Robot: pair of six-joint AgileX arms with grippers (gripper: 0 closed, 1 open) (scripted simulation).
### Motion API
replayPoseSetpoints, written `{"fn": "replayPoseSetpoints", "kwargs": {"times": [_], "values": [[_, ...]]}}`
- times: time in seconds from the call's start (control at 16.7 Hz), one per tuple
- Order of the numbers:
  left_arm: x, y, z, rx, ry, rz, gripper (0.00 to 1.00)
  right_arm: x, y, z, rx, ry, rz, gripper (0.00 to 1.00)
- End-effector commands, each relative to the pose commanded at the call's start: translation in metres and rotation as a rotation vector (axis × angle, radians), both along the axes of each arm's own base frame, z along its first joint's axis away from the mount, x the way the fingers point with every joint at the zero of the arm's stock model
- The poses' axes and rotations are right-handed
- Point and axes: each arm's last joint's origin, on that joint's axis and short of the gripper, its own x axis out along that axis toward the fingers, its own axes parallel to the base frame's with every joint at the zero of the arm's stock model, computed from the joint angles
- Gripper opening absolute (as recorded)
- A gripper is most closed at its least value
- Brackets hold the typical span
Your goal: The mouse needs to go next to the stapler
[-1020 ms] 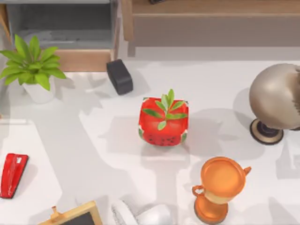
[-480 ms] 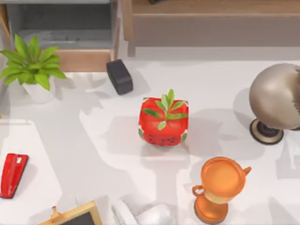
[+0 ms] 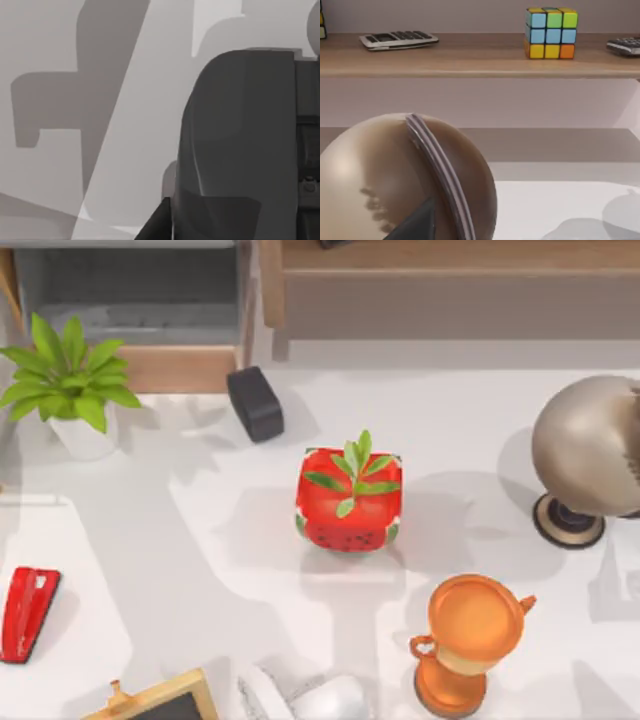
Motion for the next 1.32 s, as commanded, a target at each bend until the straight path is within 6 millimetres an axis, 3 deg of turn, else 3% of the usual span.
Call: {"fn": "replayPoseSetpoints", "kwargs": {"times": [0.24, 0.42, 0.66, 0.84, 1.08, 1.32], "values": [[-0.006, 0.003, 0.036, 0.030, -0.071, 0.031, 0.00, 0.000, 0.000, 0.000, 0.000, 0.000, 0.000, 1.00], [-0.014, -0.012, 0.076, 0.058, -0.150, 0.040, 0.00, 0.000, 0.000, 0.000, 0.000, 0.000, 0.000, 1.00], [-0.032, -0.059, 0.127, 0.072, -0.257, 0.011, 0.00, 0.000, 0.000, 0.000, 0.000, 0.000, 0.000, 1.00], [-0.054, -0.106, 0.150, 0.058, -0.312, -0.034, 0.00, 0.000, 0.000, 0.000, 0.000, 0.000, 0.000, 1.00], [-0.092, -0.170, 0.153, 0.017, -0.328, -0.111, 0.00, 0.000, 0.000, 0.000, 0.000, 0.000, 0.000, 1.00], [-0.138, -0.222, 0.125, -0.021, -0.266, -0.194, 0.00, 0.000, 0.000, 0.000, 0.000, 0.000, 0.000, 1.00]]}}
